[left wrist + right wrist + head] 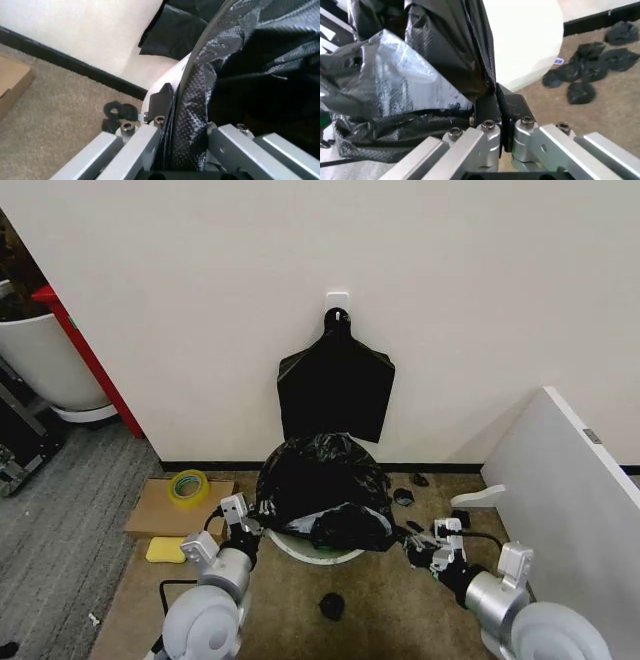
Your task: Place the garbage bag over the trash bin.
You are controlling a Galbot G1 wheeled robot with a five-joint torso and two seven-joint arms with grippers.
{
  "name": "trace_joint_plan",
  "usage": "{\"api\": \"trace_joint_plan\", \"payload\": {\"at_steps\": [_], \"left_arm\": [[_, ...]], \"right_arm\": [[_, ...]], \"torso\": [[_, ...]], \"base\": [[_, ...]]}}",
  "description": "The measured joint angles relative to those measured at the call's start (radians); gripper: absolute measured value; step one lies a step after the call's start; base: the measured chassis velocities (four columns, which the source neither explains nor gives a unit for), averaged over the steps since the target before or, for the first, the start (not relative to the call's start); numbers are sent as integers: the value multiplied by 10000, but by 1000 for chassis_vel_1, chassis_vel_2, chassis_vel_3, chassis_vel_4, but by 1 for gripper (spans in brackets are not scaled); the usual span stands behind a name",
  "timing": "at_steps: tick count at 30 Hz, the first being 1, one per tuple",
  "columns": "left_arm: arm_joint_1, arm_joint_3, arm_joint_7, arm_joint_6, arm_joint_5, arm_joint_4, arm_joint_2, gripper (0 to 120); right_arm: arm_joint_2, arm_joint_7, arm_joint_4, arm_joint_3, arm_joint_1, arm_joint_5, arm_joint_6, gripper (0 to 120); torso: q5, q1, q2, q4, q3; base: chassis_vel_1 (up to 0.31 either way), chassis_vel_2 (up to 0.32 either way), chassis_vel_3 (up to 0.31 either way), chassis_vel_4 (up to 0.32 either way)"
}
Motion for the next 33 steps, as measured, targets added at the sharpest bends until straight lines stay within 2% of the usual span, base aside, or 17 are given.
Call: {"api": "trace_joint_plan", "payload": {"at_steps": [4, 8, 13, 15, 23, 30, 33], "left_arm": [[6, 33, -51, 88, 132, 4, 92, 0], [45, 33, -29, 165, 302, 3, 215, 0], [23, 13, 3, 261, 407, 4, 276, 0], [9, 7, -5, 276, 419, 25, 274, 0], [-67, -33, -111, 330, 445, 257, 298, 0], [-162, -35, -168, 418, 437, 302, 370, 0], [-157, -41, -169, 474, 498, 264, 435, 0]], "right_arm": [[209, 28, -321, -428, 75, -801, 637, 0], [267, 154, -337, -463, 151, -1068, 813, 3], [331, 304, -672, -279, 159, -1326, 1218, 25], [349, 307, -733, -185, 105, -1259, 1300, 27], [445, -263, -1002, 1150, -566, 493, 2034, 60], [301, -1147, -735, 2108, -917, 2189, 1978, 83], [90, -1994, -470, 2315, -1030, 1313, 1962, 97]], "torso": [[1, 0, 0, 1, 0], [0, 1, 0, 2, 0], [1, 1, -2, 2, 0], [0, 1, -2, 2, 0], [0, 2, -2, 0, 0], [0, 1, -2, 0, 0], [1, 1, -2, 0, 0]], "base": [[0, 0, 0, 0], [0, 0, 0, 0], [0, 0, 0, 0], [0, 0, 0, 0], [0, 0, 0, 0], [0, 0, 0, 0], [0, 0, 0, 0]]}}
